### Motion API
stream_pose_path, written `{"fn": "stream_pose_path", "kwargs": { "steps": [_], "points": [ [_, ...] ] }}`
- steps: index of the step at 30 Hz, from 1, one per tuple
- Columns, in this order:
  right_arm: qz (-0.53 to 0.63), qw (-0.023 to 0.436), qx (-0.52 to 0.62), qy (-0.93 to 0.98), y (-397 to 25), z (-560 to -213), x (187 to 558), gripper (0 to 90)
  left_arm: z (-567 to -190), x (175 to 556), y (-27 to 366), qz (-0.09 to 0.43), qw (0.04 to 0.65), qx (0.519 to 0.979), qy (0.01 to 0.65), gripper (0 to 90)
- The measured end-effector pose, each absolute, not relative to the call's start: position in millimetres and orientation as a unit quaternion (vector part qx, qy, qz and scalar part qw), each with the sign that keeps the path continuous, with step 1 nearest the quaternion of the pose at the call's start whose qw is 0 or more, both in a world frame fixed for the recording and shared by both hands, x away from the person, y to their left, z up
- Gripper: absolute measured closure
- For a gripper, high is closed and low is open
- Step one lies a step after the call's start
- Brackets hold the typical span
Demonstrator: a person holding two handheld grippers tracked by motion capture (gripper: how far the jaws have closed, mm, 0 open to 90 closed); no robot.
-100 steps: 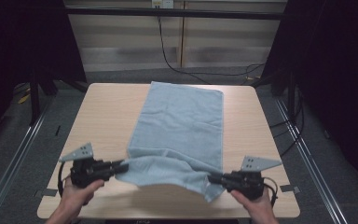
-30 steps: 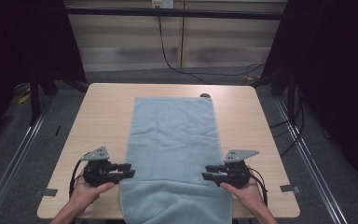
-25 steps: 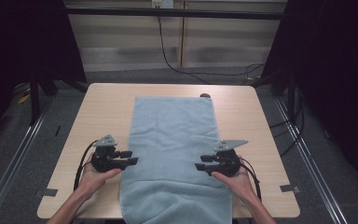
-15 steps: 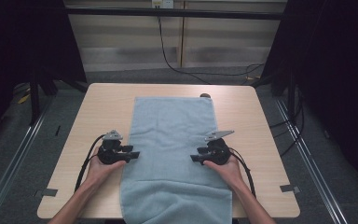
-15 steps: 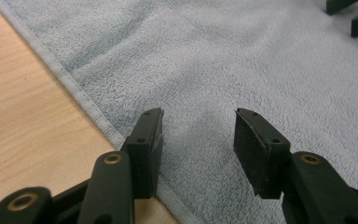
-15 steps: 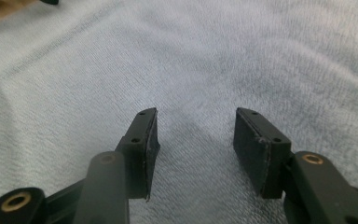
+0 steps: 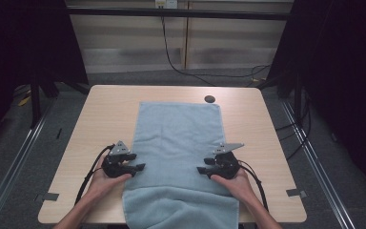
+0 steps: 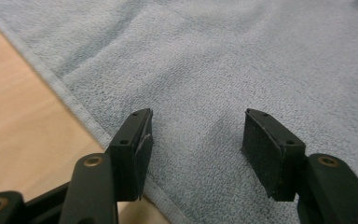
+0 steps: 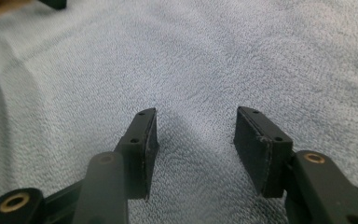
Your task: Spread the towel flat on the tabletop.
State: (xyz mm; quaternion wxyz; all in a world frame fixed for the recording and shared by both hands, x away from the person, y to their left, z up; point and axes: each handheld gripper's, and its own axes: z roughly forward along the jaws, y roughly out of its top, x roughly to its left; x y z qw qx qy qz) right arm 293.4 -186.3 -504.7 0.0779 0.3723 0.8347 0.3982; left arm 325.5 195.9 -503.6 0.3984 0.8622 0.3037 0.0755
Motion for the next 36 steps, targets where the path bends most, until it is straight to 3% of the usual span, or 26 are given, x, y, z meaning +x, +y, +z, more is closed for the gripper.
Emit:
{"fn": "stream_pose_path", "kwargs": {
  "steps": [2, 4, 8, 11, 13, 17, 32, 34, 36],
  "points": [
    [0.381, 0.102, 0.359, 0.846, -182.1, -503.3, 284.5, 51.5, -502.5, 325.1, 196.7, 0.067, 0.400, 0.864, 0.297, 50.9],
    [0.368, 0.127, 0.350, 0.852, -177.6, -503.1, 277.3, 54.8, -500.2, 332.6, 196.5, 0.073, 0.402, 0.861, 0.302, 52.1],
    [0.377, 0.112, 0.348, 0.851, -178.7, -502.9, 276.6, 75.5, -505.4, 355.5, 192.8, 0.076, 0.410, 0.846, 0.331, 47.0],
    [0.386, 0.100, 0.347, 0.849, -179.8, -504.0, 277.4, 82.8, -506.1, 352.0, 191.2, 0.095, 0.404, 0.854, 0.315, 58.8],
    [0.391, 0.091, 0.353, 0.845, -182.1, -504.6, 277.9, 83.6, -506.0, 344.9, 192.2, 0.089, 0.406, 0.859, 0.301, 70.5],
    [0.396, 0.080, 0.355, 0.843, -186.5, -504.5, 268.6, 83.4, -505.8, 325.0, 195.7, 0.064, 0.412, 0.864, 0.283, 79.6],
    [0.396, 0.015, 0.340, 0.853, -190.2, -499.3, 180.2, 82.8, -500.5, 252.4, 197.3, -0.006, 0.407, 0.879, 0.249, 78.9],
    [0.396, 0.008, 0.343, 0.852, -189.6, -498.8, 174.8, 80.4, -499.9, 246.0, 199.4, -0.015, 0.408, 0.879, 0.247, 78.4],
    [0.397, 0.005, 0.347, 0.849, -189.5, -497.7, 174.4, 71.7, -498.2, 242.5, 200.0, -0.009, 0.404, 0.883, 0.241, 73.4]
  ]
}}
